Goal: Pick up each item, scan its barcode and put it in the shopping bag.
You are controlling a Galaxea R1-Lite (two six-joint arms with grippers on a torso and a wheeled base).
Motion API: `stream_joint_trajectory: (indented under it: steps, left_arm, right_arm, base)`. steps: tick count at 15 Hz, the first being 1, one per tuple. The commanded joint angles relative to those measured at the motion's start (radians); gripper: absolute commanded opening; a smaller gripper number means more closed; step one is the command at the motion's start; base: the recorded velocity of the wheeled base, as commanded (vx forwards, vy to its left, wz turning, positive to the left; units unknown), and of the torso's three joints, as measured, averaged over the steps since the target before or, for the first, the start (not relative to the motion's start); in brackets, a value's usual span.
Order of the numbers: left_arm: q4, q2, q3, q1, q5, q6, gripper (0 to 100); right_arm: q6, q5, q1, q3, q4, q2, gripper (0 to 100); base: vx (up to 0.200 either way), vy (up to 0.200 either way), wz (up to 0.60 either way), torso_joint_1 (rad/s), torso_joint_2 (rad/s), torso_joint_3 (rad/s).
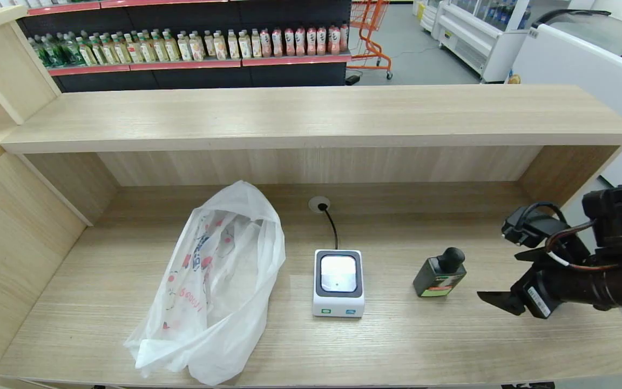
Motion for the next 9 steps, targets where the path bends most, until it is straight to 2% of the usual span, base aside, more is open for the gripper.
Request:
stream_joint_trajectory:
  steps: [1, 9]
  left_arm:
    - [0.000, 0.000, 0.000, 0.000, 0.001, 0.000, 100]
    - [0.000, 0.000, 0.000, 0.000, 0.001, 0.000, 100]
  right_arm:
    - [-0.002, 0.041, 0.023, 0.003, -0.021, 0.082, 100]
    - [-0.039, 0.067, 0.097, -0.001, -0.205, 0.228, 100]
  base:
    - [0.000, 0.000, 0.00, 0.000, 0.00, 0.000]
    - [0.000, 0.000, 0.00, 0.000, 0.00, 0.000]
